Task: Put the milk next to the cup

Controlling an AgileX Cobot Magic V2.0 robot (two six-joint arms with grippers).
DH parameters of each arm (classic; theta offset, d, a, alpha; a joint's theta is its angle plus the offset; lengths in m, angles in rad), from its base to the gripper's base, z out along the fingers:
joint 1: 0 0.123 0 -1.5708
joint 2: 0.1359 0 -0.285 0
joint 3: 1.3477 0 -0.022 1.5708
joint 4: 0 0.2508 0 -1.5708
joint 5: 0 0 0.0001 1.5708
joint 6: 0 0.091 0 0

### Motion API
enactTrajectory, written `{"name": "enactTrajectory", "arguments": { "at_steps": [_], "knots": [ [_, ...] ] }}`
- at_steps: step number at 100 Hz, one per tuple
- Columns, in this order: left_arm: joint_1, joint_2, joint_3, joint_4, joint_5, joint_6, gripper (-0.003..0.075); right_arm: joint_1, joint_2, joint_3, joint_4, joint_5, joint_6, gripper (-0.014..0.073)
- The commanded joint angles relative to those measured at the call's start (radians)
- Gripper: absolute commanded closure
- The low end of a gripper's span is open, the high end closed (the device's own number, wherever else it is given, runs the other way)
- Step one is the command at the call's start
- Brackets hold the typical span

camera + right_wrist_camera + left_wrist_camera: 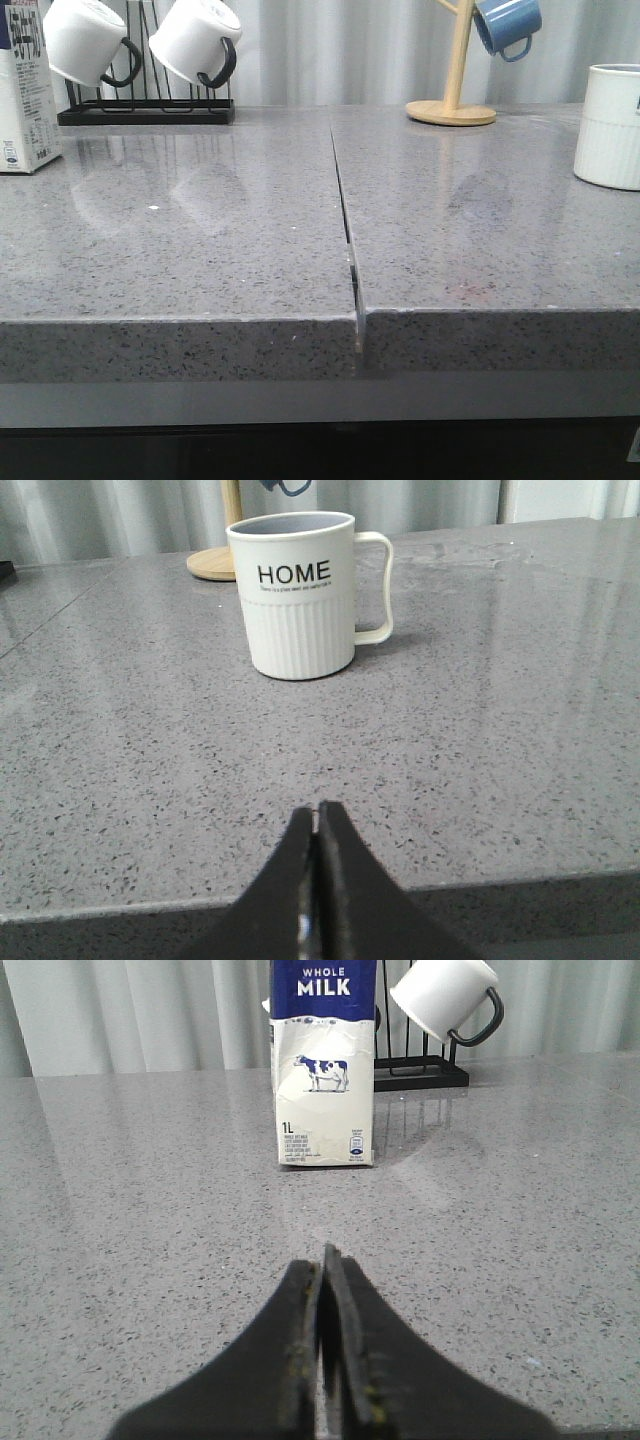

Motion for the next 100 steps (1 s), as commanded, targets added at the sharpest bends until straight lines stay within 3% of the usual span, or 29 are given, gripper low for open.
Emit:
{"name": "enactTrajectory", "arguments": {
  "at_steps": [1, 61, 81, 100],
  "knots": [
    [0.004, -0.031, 0.042, 0.000, -0.078, -0.011, 0.0741, -0.002, -0.021, -0.020, -0.008, -0.076, -0.008, 0.0662],
    [0.004, -0.031, 0.042, 0.000, -0.078, -0.011, 0.0741, -0.002, -0.020, -0.028, -0.008, -0.076, -0.008, 0.0662],
    [0.004, -0.031, 0.042, 0.000, -0.078, -0.011, 0.0741, -0.003, 0.013, -0.148, -0.004, -0.058, -0.008, 0.0662],
    [0.004, -0.031, 0.042, 0.000, -0.078, -0.011, 0.0741, -0.003, 0.177, -0.320, -0.004, 0.043, -0.008, 0.0662]
  ]
}}
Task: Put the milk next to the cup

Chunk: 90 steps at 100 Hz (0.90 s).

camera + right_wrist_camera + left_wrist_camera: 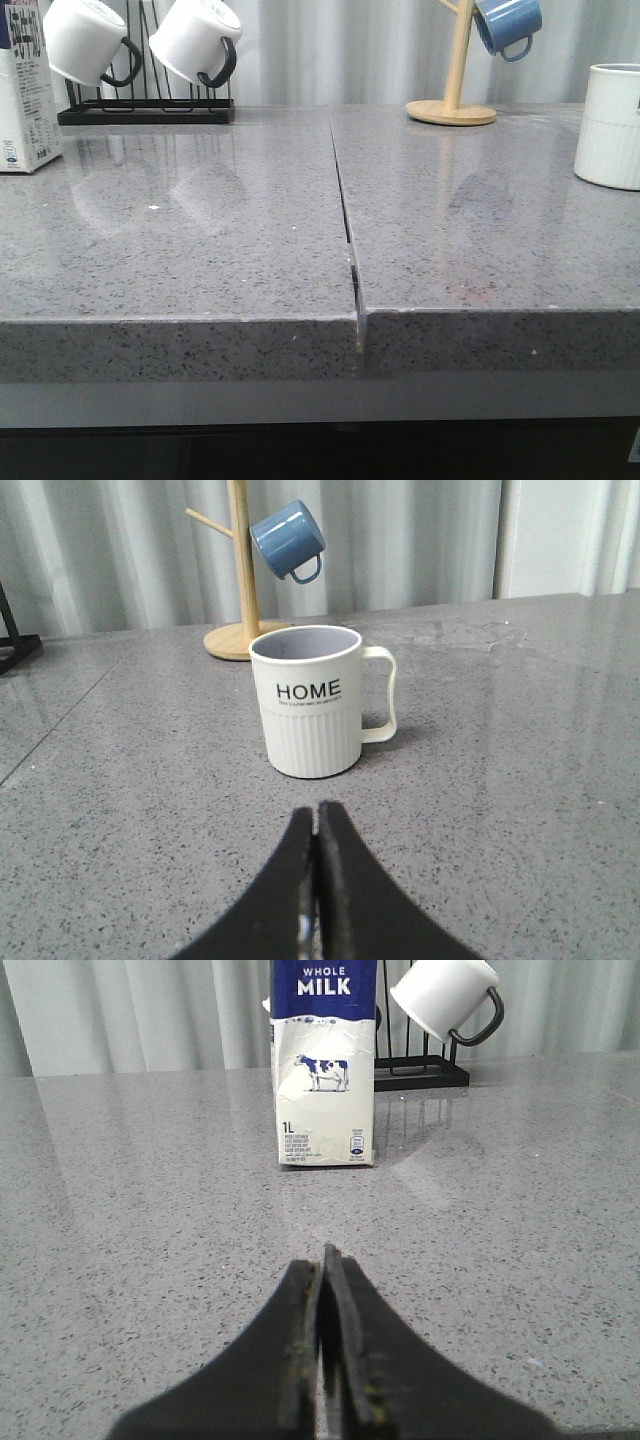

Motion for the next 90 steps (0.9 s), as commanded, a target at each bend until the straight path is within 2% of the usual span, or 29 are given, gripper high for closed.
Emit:
{"name": "enactTrajectory", "arguments": {
  "at_steps": [1, 11, 34, 43, 52, 60, 72, 90],
  "knots": [
    [0.004, -0.031, 0.042, 0.000, -0.078, -0.011, 0.0741, -0.003, 0.103, -0.113, -0.004, -0.030, -0.008, 0.0662],
    [0.004, -0.031, 0.042, 0.000, -0.078, -0.011, 0.0741, -0.003, 0.199, -0.179, -0.004, -0.025, -0.008, 0.0662],
    [0.004, -0.031, 0.042, 0.000, -0.078, -0.011, 0.0741, -0.003, 0.400, -0.208, -0.012, -0.067, -0.008, 0.0644],
    [0.004, -0.031, 0.042, 0.000, -0.078, -0.011, 0.0741, -0.004, 0.495, -0.216, -0.013, -0.119, -0.008, 0.0526],
    [0.004, -0.031, 0.042, 0.000, -0.078, -0.011, 0.0741, -0.004, 0.587, -0.218, -0.016, -0.212, -0.008, 0.0311],
    [0.004, -0.031, 0.042, 0.000, -0.078, -0.011, 0.0741, -0.004, 0.661, -0.218, -0.024, -0.299, -0.008, 0.0191],
    [0.004, -0.031, 0.042, 0.000, -0.078, -0.011, 0.0741, -0.023, 0.775, -0.218, -0.066, -0.439, -0.008, 0.0179],
    [0.004, -0.031, 0.042, 0.000, -0.078, -0.011, 0.0741, -0.121, 0.938, -0.218, -0.066, -0.646, -0.008, 0.0179]
  ]
}}
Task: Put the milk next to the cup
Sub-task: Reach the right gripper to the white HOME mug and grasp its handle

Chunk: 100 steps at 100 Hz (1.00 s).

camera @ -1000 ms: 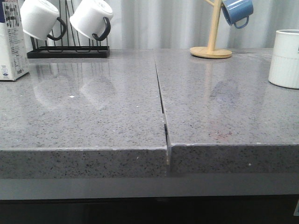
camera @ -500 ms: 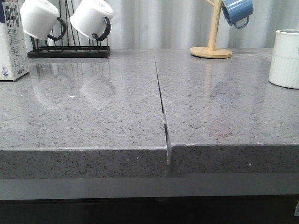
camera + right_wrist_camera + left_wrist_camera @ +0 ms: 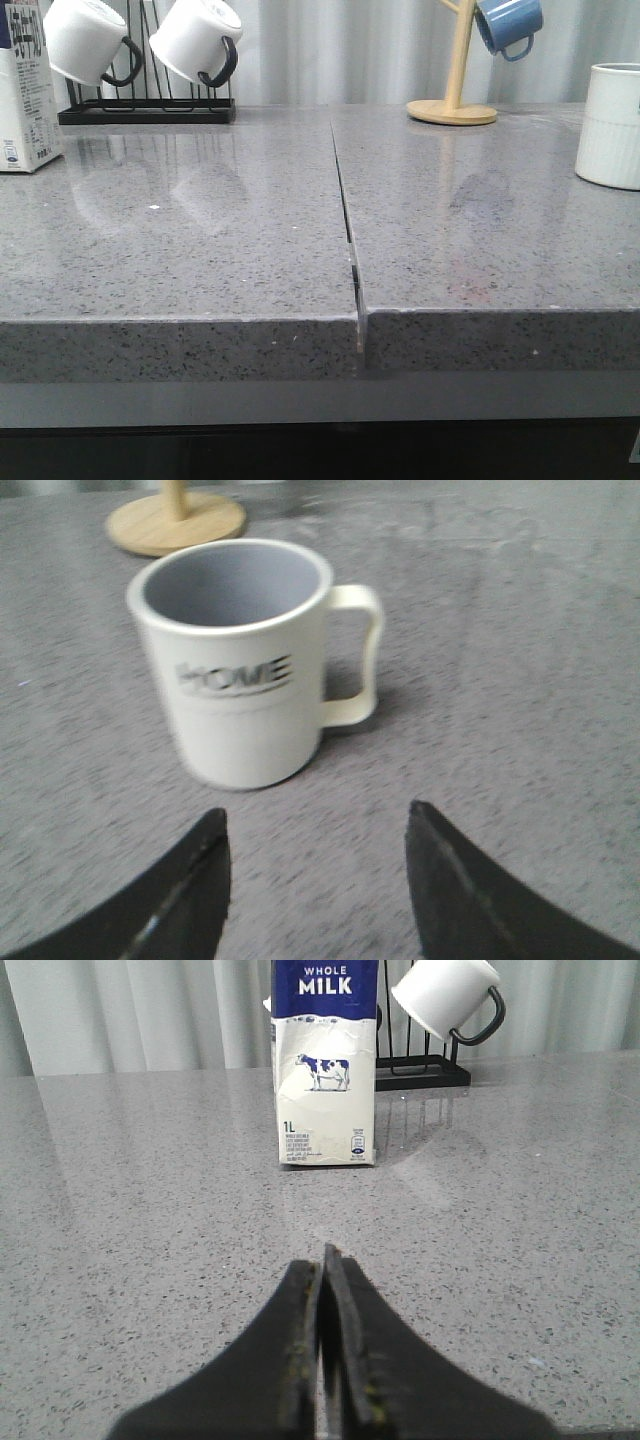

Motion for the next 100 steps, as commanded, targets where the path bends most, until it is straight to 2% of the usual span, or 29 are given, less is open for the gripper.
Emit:
{"name": "enactTrajectory", "arguments": {
  "at_steps": [1, 15, 24, 51, 100],
  "knots": [
    [0.004, -0.031, 0.042, 0.000, -0.078, -0.011, 0.0741, -0.046, 0.062, -0.036, -0.014, -0.196, -0.008, 0.0179],
    [0.004, -0.031, 0.042, 0.000, -0.078, -0.011, 0.0741, -0.073, 0.184, -0.045, -0.014, -0.348, -0.008, 0.0179],
    [0.004, -0.031, 0.042, 0.000, -0.078, -0.011, 0.0741, -0.075, 0.258, -0.066, -0.013, -0.393, -0.013, 0.0179],
    [0.004, -0.031, 0.042, 0.000, -0.078, -0.011, 0.0741, -0.075, 0.430, -0.164, 0.003, -0.442, -0.059, 0.0179],
    [0.004, -0.031, 0.042, 0.000, -0.078, -0.011, 0.0741, -0.075, 0.626, -0.341, 0.052, -0.475, -0.090, 0.0179]
  ]
}}
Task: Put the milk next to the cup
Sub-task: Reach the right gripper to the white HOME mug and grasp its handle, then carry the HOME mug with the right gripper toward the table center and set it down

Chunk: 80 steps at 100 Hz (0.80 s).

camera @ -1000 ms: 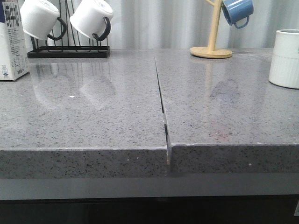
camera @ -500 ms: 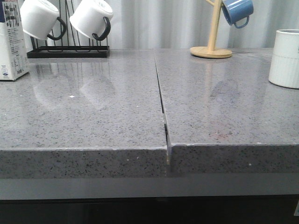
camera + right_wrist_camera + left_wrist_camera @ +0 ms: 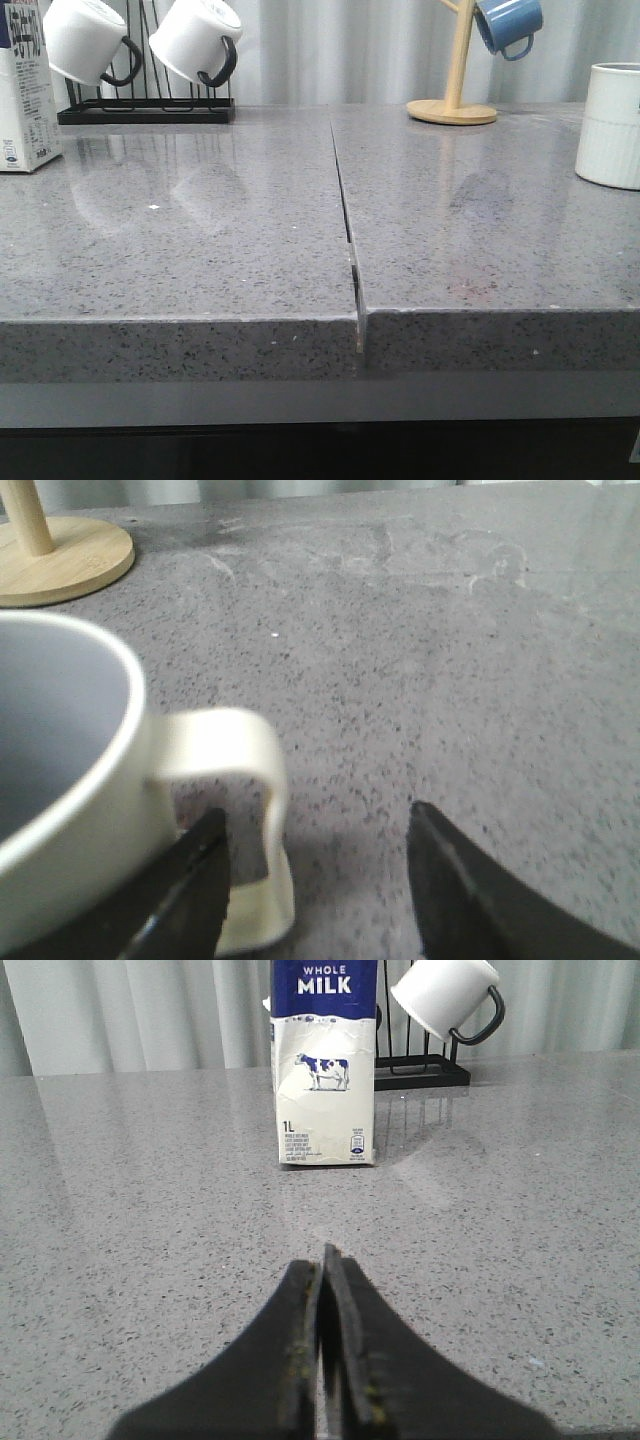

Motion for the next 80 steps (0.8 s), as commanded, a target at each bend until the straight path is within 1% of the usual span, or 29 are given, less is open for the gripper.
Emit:
{"name": "enactTrajectory", "arguments": {
  "at_steps": [1, 9, 13, 14, 21, 26, 28, 29, 30, 34, 47, 57, 70, 80],
  "knots": [
    [0.004, -0.031, 0.042, 0.000, -0.078, -0.011, 0.0741, -0.009, -0.002, -0.060, 0.003, -0.094, -0.017, 0.0179],
    [0.004, -0.031, 0.042, 0.000, -0.078, -0.011, 0.0741, -0.009, 0.025, -0.087, 0.003, -0.096, -0.017, 0.0192],
    [0.004, -0.031, 0.042, 0.000, -0.078, -0.011, 0.0741, -0.009, 0.042, -0.101, 0.003, -0.096, -0.017, 0.0240],
    [0.004, -0.031, 0.042, 0.000, -0.078, -0.011, 0.0741, -0.009, 0.044, -0.103, 0.003, -0.096, -0.017, 0.0240],
    [0.004, -0.031, 0.042, 0.000, -0.078, -0.011, 0.0741, -0.009, 0.060, -0.113, 0.003, -0.097, -0.017, 0.0366],
    [0.004, -0.031, 0.042, 0.000, -0.078, -0.011, 0.0741, -0.009, 0.061, -0.114, 0.003, -0.096, -0.017, 0.0491],
    [0.004, -0.031, 0.042, 0.000, -0.078, -0.011, 0.0741, -0.007, 0.061, -0.114, 0.003, -0.095, -0.017, 0.0523],
    [0.004, -0.031, 0.042, 0.000, -0.078, -0.011, 0.0741, -0.007, 0.061, -0.114, 0.003, -0.095, -0.017, 0.0568],
    [0.004, -0.031, 0.042, 0.000, -0.078, -0.011, 0.0741, -0.007, 0.061, -0.114, 0.003, -0.095, -0.017, 0.0568],
    [0.004, -0.031, 0.042, 0.000, -0.078, -0.011, 0.0741, -0.007, 0.061, -0.114, 0.001, -0.103, -0.017, 0.0661],
    [0.004, -0.031, 0.042, 0.000, -0.078, -0.011, 0.0741, 0.010, 0.055, -0.114, -0.007, -0.121, -0.016, 0.0661],
    [0.004, -0.031, 0.042, 0.000, -0.078, -0.011, 0.0741, 0.057, 0.036, -0.114, -0.012, -0.121, -0.016, 0.0661],
    [0.004, -0.031, 0.042, 0.000, -0.078, -0.011, 0.0741, 0.163, 0.005, -0.125, -0.012, -0.121, -0.016, 0.0660],
    [0.004, -0.031, 0.042, 0.000, -0.078, -0.011, 0.0741, 0.256, -0.001, -0.158, 0.003, -0.089, -0.016, 0.0660]
  ]
}}
